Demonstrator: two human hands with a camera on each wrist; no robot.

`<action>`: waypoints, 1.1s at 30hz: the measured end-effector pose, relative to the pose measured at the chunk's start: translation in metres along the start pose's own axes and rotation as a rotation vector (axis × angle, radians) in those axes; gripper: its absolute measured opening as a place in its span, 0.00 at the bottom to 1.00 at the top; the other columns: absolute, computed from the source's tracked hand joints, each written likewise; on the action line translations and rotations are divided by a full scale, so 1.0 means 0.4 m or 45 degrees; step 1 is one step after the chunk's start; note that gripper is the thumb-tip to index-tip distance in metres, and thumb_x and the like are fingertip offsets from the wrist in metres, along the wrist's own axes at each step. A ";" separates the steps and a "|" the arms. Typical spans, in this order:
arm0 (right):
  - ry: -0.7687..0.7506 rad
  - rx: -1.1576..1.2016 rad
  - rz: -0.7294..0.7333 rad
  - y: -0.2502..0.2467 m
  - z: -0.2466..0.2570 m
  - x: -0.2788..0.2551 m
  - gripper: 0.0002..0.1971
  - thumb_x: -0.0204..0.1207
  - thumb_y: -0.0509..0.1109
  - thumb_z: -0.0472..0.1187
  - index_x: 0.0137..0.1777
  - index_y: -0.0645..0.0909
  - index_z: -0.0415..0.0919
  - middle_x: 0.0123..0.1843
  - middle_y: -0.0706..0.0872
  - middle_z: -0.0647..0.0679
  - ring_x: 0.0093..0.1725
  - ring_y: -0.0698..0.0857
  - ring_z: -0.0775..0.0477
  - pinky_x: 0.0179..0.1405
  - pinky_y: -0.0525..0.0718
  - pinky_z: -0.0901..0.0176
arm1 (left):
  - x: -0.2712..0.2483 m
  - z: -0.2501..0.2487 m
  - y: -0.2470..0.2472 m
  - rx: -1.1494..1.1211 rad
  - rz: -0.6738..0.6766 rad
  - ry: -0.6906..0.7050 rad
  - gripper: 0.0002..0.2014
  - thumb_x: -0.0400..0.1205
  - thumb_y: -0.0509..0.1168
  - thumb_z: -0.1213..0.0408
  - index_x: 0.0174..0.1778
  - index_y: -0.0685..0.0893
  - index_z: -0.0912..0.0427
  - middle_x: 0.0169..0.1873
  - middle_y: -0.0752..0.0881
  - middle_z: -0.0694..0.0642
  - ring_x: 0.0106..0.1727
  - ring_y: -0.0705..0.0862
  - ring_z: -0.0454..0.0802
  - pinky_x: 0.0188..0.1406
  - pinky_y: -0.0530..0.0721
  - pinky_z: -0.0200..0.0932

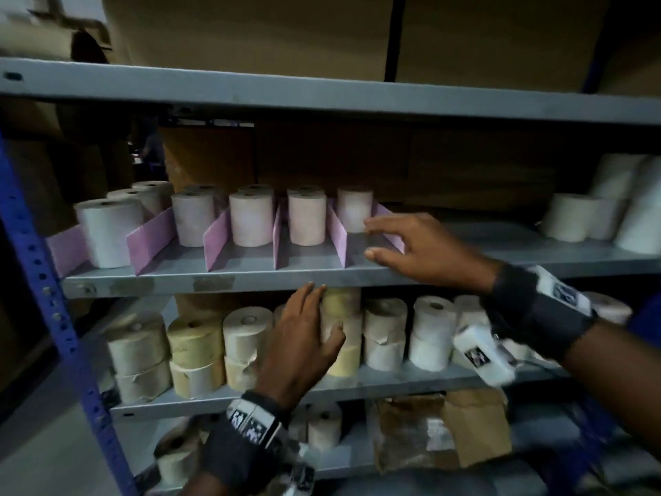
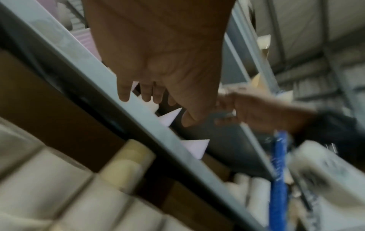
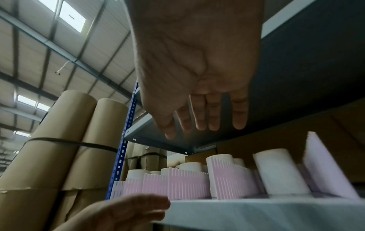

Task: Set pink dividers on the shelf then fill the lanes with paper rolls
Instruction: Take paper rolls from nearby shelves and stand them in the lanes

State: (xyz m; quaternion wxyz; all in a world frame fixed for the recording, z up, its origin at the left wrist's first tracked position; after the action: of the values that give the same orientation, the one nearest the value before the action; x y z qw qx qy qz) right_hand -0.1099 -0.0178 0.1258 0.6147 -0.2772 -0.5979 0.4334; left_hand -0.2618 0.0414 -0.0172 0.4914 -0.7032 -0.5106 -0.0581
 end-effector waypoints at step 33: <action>0.936 0.116 -0.720 -0.394 -0.881 -0.839 0.16 0.71 0.77 0.53 0.58 0.88 0.51 0.52 0.92 0.57 0.51 0.89 0.61 0.59 0.86 0.58 | 0.341 -0.928 0.623 -0.234 0.414 0.468 0.11 0.84 0.69 0.50 0.55 0.91 0.50 0.44 0.93 0.46 0.49 0.90 0.47 0.51 0.88 0.52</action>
State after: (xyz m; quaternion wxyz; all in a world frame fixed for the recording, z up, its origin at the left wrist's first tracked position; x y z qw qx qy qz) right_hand 0.2960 -0.3196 0.0488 0.8914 -0.2110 -0.3730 0.1477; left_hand 0.1516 -0.1459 0.0946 0.5129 -0.7953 -0.2855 -0.1513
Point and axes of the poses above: each hand's wrist, its own x-axis towards the middle knuckle, its own y-axis out of the palm, z = x × y, the point moved 9 cm from there along x, towards the middle knuckle
